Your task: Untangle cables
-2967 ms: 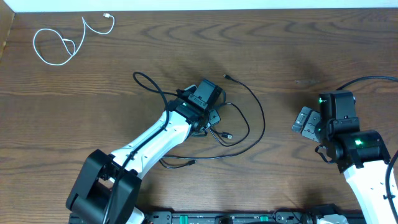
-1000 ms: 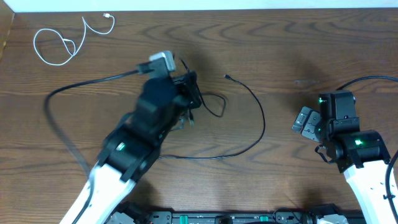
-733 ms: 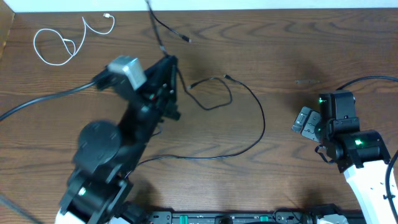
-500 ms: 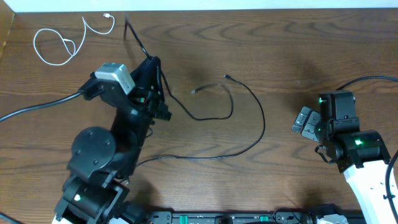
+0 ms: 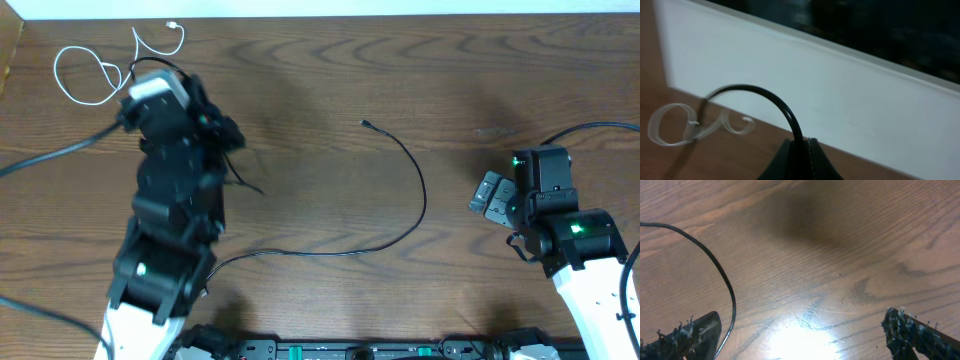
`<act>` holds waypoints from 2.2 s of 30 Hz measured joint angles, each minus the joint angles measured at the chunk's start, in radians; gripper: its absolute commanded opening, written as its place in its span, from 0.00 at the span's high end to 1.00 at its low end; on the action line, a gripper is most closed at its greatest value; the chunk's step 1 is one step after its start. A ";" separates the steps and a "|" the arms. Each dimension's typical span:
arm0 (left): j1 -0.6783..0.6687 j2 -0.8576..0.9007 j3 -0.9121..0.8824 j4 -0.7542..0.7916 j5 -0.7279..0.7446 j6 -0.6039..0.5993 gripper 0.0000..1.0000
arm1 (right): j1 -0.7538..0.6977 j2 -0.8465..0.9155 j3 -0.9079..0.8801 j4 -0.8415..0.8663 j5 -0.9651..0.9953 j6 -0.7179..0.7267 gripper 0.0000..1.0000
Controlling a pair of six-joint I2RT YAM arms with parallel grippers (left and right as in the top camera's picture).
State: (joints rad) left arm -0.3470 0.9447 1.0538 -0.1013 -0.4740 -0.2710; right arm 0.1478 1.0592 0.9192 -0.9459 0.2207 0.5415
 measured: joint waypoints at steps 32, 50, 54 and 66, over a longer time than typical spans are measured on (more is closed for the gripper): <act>0.772 0.410 -0.002 0.292 -0.248 0.346 0.92 | 0.000 0.000 0.000 0.000 0.000 0.000 0.01; 0.834 0.775 -0.002 0.315 -0.067 0.354 0.92 | 0.000 0.000 0.000 0.000 0.000 0.000 0.01; 0.858 0.780 -0.003 0.321 0.022 0.342 0.78 | 0.000 0.000 0.000 0.000 0.000 0.000 0.01; 0.921 0.933 -0.003 0.133 0.116 0.326 0.47 | 0.000 0.000 0.000 0.000 0.000 0.000 0.01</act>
State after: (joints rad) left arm 0.5735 1.8774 1.0512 0.0319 -0.3580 0.0547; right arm 0.1478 1.0592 0.9192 -0.9455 0.2203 0.5415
